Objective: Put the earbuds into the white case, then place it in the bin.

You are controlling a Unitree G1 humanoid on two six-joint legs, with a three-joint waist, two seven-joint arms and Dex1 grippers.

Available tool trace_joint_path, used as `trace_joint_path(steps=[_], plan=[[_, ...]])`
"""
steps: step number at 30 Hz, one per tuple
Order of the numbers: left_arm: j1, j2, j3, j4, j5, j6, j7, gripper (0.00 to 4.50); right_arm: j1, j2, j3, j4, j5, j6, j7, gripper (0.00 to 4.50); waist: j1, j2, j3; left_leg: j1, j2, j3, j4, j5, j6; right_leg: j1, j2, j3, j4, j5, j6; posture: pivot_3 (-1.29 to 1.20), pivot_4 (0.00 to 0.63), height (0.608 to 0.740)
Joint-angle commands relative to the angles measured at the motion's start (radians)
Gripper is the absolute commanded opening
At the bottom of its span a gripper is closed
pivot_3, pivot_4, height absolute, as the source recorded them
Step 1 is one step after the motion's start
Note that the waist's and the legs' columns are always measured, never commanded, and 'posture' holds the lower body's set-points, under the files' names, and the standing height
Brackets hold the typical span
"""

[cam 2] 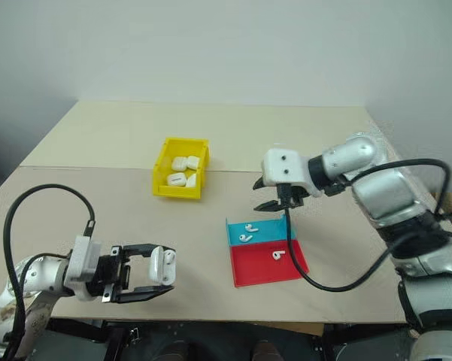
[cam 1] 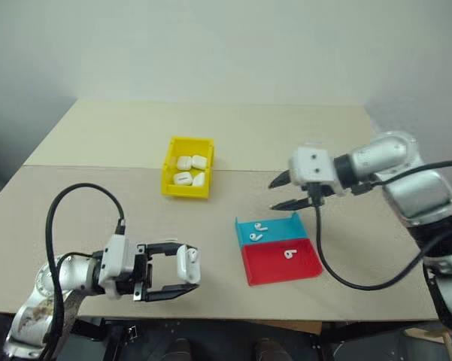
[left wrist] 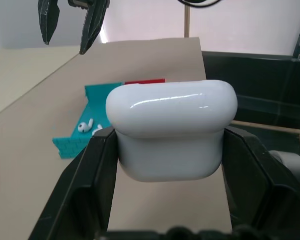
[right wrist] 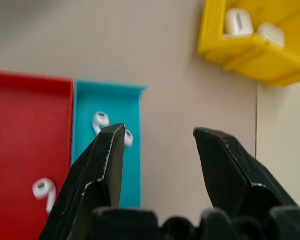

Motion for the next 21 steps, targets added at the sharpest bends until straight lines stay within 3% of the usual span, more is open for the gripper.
trace_joint_path(steps=[1, 10, 21], plan=[[0.017, -0.007, 0.002, -0.03, 0.041, -0.065, 0.023, 2.82, -0.089, 0.063, 0.096, 0.045, -0.115, 0.087, 0.062, 2.66, -0.001, 0.0, 0.0, -0.001, 0.0, 0.0, 0.0, 0.0, 0.0, -0.001, 0.0, 0.0, 0.0, 0.0, 0.0, 0.0, 0.15, 0.74], [0.058, -0.009, -0.007, -0.067, 0.067, -0.092, 0.064, 2.82, -0.104, 0.192, 0.183, 0.075, -0.266, 0.213, 0.059, 2.66, 0.013, 0.001, 0.0, -0.004, 0.0, 0.0, 0.0, 0.0, 0.0, -0.003, 0.0, -0.001, 0.0, 0.0, 0.0, 0.0, 0.15, 0.74], [0.055, 0.004, -0.007, -0.058, 0.086, -0.114, 0.073, 2.82, -0.053, 0.251, 0.208, 0.079, -0.37, 0.245, 0.003, 2.66, 0.011, 0.001, 0.0, -0.004, 0.0, 0.0, 0.0, 0.0, 0.0, -0.003, 0.0, -0.001, 0.001, 0.0, 0.0, 0.0, 0.15, 0.74]])
